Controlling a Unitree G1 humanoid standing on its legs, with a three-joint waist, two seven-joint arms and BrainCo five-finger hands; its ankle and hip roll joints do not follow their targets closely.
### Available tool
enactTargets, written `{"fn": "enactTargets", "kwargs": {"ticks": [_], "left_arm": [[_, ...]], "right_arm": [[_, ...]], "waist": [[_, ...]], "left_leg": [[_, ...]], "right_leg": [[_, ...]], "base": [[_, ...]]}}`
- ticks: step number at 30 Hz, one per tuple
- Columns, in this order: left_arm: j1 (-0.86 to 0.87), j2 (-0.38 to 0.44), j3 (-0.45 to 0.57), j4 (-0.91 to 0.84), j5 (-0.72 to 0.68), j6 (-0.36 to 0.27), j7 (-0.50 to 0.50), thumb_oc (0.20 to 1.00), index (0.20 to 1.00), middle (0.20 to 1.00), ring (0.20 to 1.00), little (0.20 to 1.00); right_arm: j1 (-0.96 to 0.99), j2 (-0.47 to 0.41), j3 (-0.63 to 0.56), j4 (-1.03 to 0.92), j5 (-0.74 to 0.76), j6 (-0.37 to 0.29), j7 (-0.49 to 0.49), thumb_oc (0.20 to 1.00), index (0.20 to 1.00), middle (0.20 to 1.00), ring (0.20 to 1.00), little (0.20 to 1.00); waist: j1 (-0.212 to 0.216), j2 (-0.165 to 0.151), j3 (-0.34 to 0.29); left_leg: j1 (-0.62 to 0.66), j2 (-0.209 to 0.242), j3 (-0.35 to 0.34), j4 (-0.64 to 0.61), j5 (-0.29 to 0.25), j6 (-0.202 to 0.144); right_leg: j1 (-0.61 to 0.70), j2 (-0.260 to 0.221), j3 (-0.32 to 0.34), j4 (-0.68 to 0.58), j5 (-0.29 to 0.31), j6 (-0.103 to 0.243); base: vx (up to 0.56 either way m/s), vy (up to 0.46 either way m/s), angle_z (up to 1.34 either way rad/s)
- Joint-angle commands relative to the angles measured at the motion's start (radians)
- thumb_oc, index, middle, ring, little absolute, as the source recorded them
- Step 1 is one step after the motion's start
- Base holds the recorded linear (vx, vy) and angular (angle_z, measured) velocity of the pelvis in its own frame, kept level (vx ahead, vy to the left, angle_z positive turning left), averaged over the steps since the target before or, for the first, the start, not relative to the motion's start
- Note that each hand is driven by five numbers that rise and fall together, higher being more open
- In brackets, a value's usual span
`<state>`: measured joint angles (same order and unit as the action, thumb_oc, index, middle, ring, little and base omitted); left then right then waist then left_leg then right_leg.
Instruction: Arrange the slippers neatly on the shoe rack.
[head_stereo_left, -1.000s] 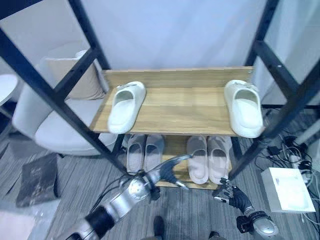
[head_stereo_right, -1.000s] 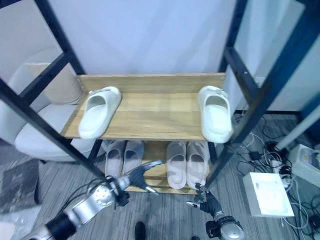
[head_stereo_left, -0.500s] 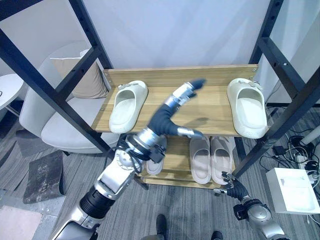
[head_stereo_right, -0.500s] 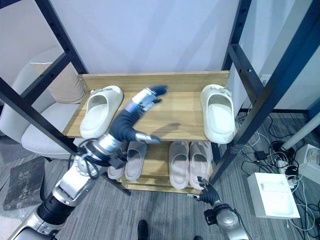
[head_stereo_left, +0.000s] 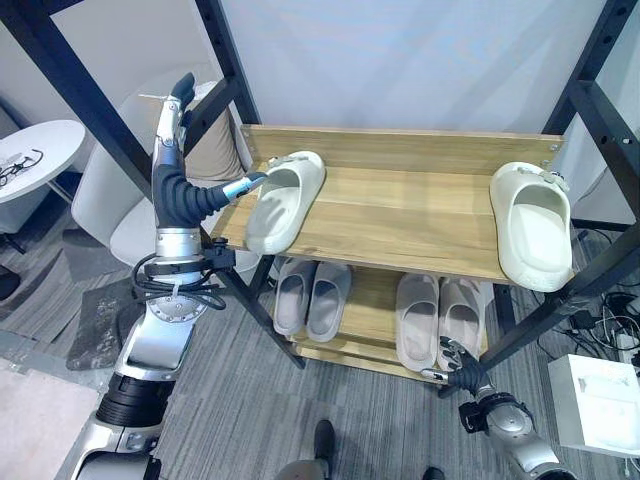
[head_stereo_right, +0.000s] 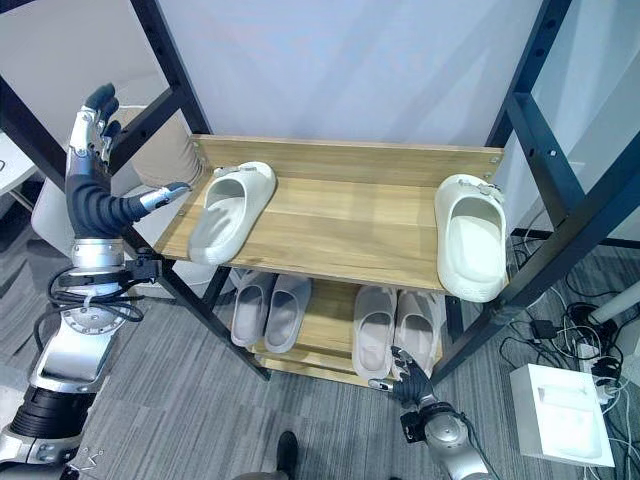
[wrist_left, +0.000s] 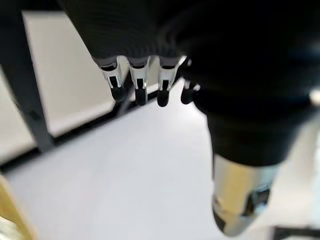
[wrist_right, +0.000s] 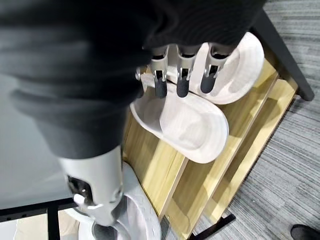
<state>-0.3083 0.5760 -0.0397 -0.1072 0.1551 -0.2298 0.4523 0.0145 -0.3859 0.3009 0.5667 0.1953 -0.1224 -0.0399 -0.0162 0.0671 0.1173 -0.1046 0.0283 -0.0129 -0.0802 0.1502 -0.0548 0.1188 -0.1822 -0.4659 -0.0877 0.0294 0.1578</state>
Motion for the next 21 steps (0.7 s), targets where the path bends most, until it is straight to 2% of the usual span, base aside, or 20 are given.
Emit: {"fn": "enactTargets", "kwargs": {"ticks": [1,5,8,18,21], "left_arm": [[-0.097,0.067,-0.006,0.068,0.203,0.037,0.078,1.0,1.0,1.0,1.0,1.0],[-0.166,0.132,-0.061,0.16,0.382,0.117,0.12,1.0,1.0,1.0,1.0,1.0],[-0.227,0.182,-0.113,0.226,0.512,0.183,0.115,1.0,1.0,1.0,1.0,1.0],[-0.385,0.237,-0.237,0.404,0.66,0.287,0.055,1.0,1.0,1.0,1.0,1.0],[-0.422,0.252,-0.265,0.451,0.666,0.299,0.044,1.0,1.0,1.0,1.0,1.0]], "right_arm": [[-0.052,0.024,0.025,-0.031,-0.003,-0.052,0.005,1.0,1.0,1.0,1.0,1.0],[-0.052,0.022,0.039,-0.045,0.002,-0.062,0.008,1.0,1.0,1.0,1.0,1.0],[-0.046,0.013,0.047,-0.06,0.01,-0.068,0.016,1.0,1.0,1.0,1.0,1.0],[-0.033,0.002,0.044,-0.078,0.03,-0.069,0.031,1.0,1.0,1.0,1.0,1.0],[-0.025,0.0,0.036,-0.083,0.042,-0.068,0.035,1.0,1.0,1.0,1.0,1.0]], "waist": [[0.002,-0.03,0.007],[-0.012,-0.029,0.007],[-0.031,-0.026,0.003],[-0.074,-0.016,0.003],[-0.079,-0.013,0.004]], "left_leg": [[0.105,-0.012,0.038,-0.001,-0.133,-0.039],[0.111,-0.013,0.046,-0.003,-0.138,-0.035],[0.11,-0.013,0.053,-0.004,-0.142,-0.03],[0.116,-0.015,0.086,-0.005,-0.151,-0.02],[0.115,-0.015,0.093,-0.006,-0.152,-0.019]], "right_leg": [[-0.037,-0.009,0.001,0.013,-0.016,0.0],[-0.041,-0.007,0.011,0.012,-0.013,0.002],[-0.05,-0.006,0.024,0.012,-0.011,0.005],[-0.075,-0.004,0.068,0.017,-0.007,0.011],[-0.083,-0.003,0.079,0.019,-0.006,0.011]], "base": [[0.0,0.0,0.0],[0.0,0.0,0.0],[0.01,0.015,-0.05],[0.01,0.009,-0.11],[0.01,0.011,-0.23]]}}
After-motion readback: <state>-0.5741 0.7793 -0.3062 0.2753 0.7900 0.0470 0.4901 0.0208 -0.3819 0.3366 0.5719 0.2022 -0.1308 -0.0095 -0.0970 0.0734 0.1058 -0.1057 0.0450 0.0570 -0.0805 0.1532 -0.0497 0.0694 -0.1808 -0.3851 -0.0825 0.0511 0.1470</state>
